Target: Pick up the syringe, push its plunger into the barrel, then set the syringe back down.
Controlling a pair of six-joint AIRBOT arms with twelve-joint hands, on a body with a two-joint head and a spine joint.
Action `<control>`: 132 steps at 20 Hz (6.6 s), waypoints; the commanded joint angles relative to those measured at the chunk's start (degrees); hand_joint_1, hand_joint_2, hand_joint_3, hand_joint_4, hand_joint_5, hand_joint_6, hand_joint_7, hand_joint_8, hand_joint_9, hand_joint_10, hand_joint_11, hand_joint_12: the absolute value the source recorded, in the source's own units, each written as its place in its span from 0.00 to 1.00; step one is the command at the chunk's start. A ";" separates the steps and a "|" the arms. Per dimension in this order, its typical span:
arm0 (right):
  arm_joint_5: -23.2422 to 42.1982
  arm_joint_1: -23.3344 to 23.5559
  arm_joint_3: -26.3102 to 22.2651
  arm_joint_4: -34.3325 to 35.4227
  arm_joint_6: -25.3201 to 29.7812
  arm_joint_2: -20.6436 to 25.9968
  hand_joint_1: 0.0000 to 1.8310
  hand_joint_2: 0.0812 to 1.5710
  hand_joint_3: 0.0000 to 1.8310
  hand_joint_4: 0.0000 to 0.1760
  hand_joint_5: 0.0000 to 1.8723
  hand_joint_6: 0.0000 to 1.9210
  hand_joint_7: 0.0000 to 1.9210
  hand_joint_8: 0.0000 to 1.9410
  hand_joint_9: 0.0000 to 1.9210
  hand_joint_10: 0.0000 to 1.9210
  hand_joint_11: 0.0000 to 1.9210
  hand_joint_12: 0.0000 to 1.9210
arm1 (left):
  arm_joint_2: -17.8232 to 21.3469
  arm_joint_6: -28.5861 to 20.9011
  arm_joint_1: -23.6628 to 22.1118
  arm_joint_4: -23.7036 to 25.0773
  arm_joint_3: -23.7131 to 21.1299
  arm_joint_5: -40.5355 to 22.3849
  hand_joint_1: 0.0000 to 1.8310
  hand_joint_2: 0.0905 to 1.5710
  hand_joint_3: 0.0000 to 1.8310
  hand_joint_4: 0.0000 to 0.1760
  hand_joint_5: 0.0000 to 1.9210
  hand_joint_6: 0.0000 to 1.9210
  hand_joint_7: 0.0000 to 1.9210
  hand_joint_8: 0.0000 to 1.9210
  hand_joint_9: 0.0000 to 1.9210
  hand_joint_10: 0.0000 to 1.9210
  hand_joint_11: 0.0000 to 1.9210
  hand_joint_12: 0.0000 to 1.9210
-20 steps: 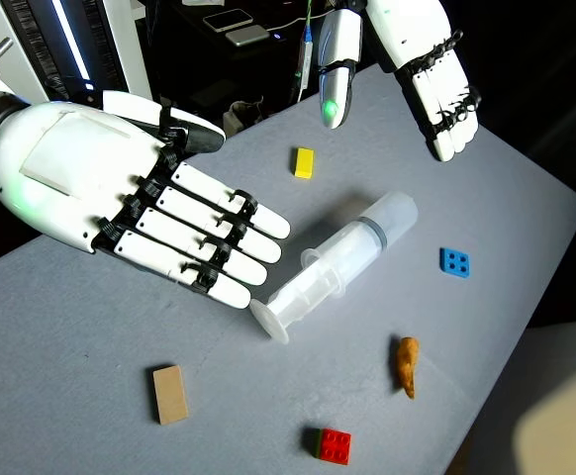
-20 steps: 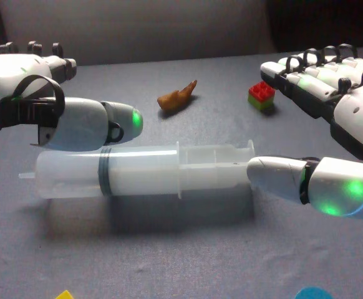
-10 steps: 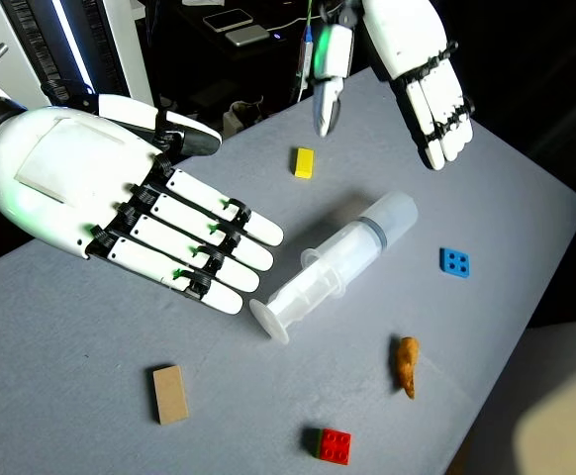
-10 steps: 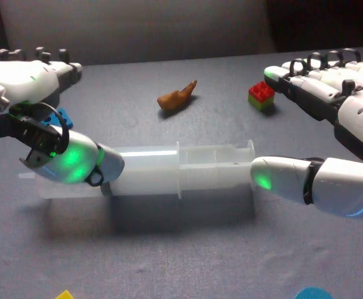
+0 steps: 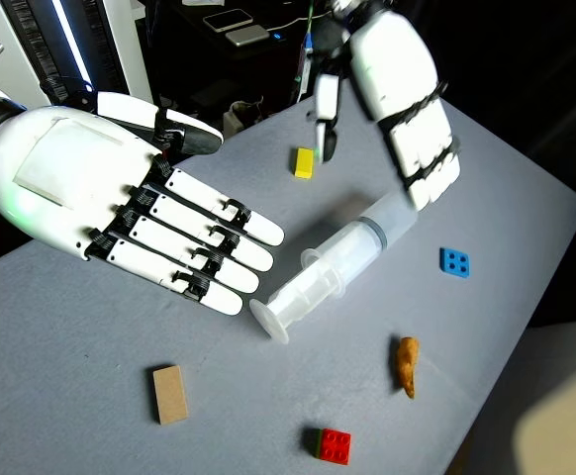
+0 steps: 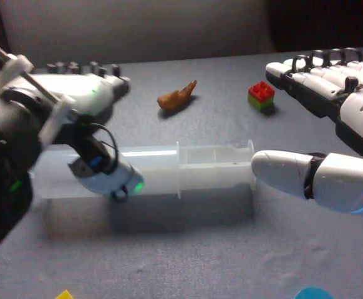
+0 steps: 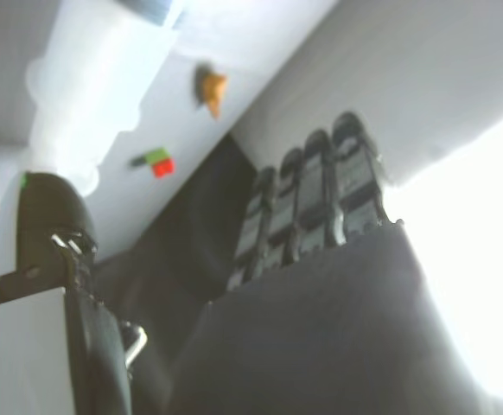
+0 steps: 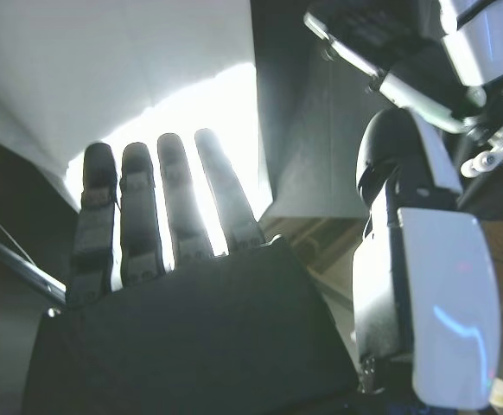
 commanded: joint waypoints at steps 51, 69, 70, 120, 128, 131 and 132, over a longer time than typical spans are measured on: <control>8.58 -2.31 -0.11 -9.00 5.79 0.27 0.04 0.67 0.00 0.00 0.04 0.00 0.03 0.00 0.03 0.00 0.00 0.18 | -17.37 -16.74 19.78 22.37 22.54 -12.11 0.40 0.69 0.00 0.00 0.00 0.00 0.00 0.00 0.00 0.00 0.00 0.00; 8.61 -2.86 -0.11 -9.14 5.85 0.12 0.02 0.68 0.00 0.00 0.04 0.00 0.03 0.00 0.02 0.00 0.00 0.17 | -19.12 -19.69 21.34 22.97 23.82 -11.01 0.55 0.71 0.00 0.00 0.15 0.00 0.15 0.00 0.17 0.01 0.00 0.44; 8.62 -3.15 -0.10 -9.14 5.62 -0.02 0.02 0.68 0.00 0.00 0.04 0.00 0.03 0.00 0.02 0.00 0.00 0.16 | -19.15 -20.14 21.34 22.97 23.76 -10.58 0.58 0.73 0.00 0.00 0.19 0.00 0.19 0.00 0.21 0.01 0.05 0.46; 30.91 -6.30 1.33 18.97 55.65 -17.52 0.05 0.69 0.00 0.00 0.04 0.00 0.03 0.00 0.04 0.00 0.00 0.18 | -2.99 -33.03 14.45 52.73 21.41 -29.84 0.82 0.68 0.00 0.00 0.50 0.44 0.46 0.56 0.52 0.52 0.43 0.80; 28.66 -3.07 5.33 22.20 54.24 -25.20 0.03 0.70 0.00 0.00 0.03 0.00 0.02 0.00 0.03 0.00 0.00 0.13 | -2.75 -33.03 12.95 52.73 21.14 -30.64 0.82 0.68 0.00 0.00 0.49 0.44 0.47 0.56 0.52 0.52 0.42 0.80; 28.44 -1.92 7.50 22.19 53.45 -28.10 0.03 0.69 0.00 0.00 0.04 0.00 0.03 0.00 0.04 0.00 0.00 0.17 | -2.76 -33.03 12.51 52.73 21.15 -30.90 0.82 0.68 0.00 0.00 0.49 0.45 0.48 0.54 0.53 0.51 0.41 0.81; 28.25 -1.46 8.19 22.19 53.22 -29.08 0.04 0.69 0.00 0.00 0.03 0.00 0.03 0.00 0.03 0.00 0.00 0.18 | -2.75 -33.03 12.46 52.73 21.15 -31.05 0.82 0.68 0.00 0.00 0.47 0.46 0.48 0.55 0.53 0.51 0.41 0.81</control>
